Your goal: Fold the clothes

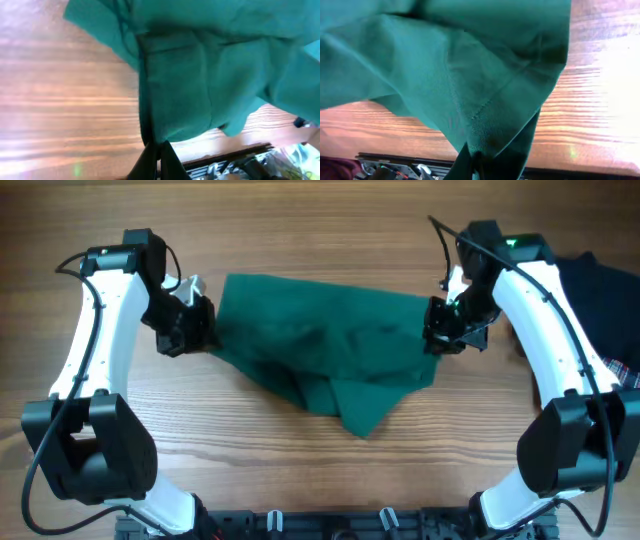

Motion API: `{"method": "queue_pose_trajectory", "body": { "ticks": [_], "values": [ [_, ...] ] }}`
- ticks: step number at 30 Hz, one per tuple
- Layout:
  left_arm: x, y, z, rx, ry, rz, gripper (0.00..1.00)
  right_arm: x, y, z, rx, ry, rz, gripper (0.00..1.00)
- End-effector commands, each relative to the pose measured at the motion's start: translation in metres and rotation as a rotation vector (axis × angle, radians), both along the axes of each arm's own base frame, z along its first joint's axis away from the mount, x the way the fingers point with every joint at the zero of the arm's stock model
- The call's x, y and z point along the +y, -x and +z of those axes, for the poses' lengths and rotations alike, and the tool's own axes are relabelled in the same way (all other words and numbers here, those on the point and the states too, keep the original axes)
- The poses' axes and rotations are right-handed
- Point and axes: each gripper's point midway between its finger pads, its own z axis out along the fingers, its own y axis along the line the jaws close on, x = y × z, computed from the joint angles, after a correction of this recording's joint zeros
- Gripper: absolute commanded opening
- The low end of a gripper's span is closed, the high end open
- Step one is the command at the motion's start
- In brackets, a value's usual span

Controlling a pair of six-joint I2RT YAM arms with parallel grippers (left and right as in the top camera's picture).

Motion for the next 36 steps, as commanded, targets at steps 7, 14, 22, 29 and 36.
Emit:
{"method": "queue_pose_trajectory", "body": {
  "ticks": [7,14,22,29,36],
  "values": [
    [0.010,0.027,-0.001,0.098,-0.062,0.015,0.04,-0.017,0.008,0.011,-0.019,0.096,-0.065,0.04],
    [0.009,0.036,-0.023,0.135,-0.062,0.034,0.04,-0.018,0.020,-0.006,0.019,0.105,-0.082,0.04],
    [0.009,0.034,-0.037,0.116,-0.064,0.035,0.04,-0.017,0.028,-0.041,0.044,0.096,-0.111,0.04],
    [0.010,0.028,-0.041,0.089,-0.067,0.035,0.53,-0.017,0.032,-0.049,0.050,0.096,-0.106,0.38],
    [0.023,0.011,-0.039,0.036,-0.144,0.078,0.75,-0.038,0.026,-0.050,0.023,0.219,-0.133,0.83]
  ]
}}
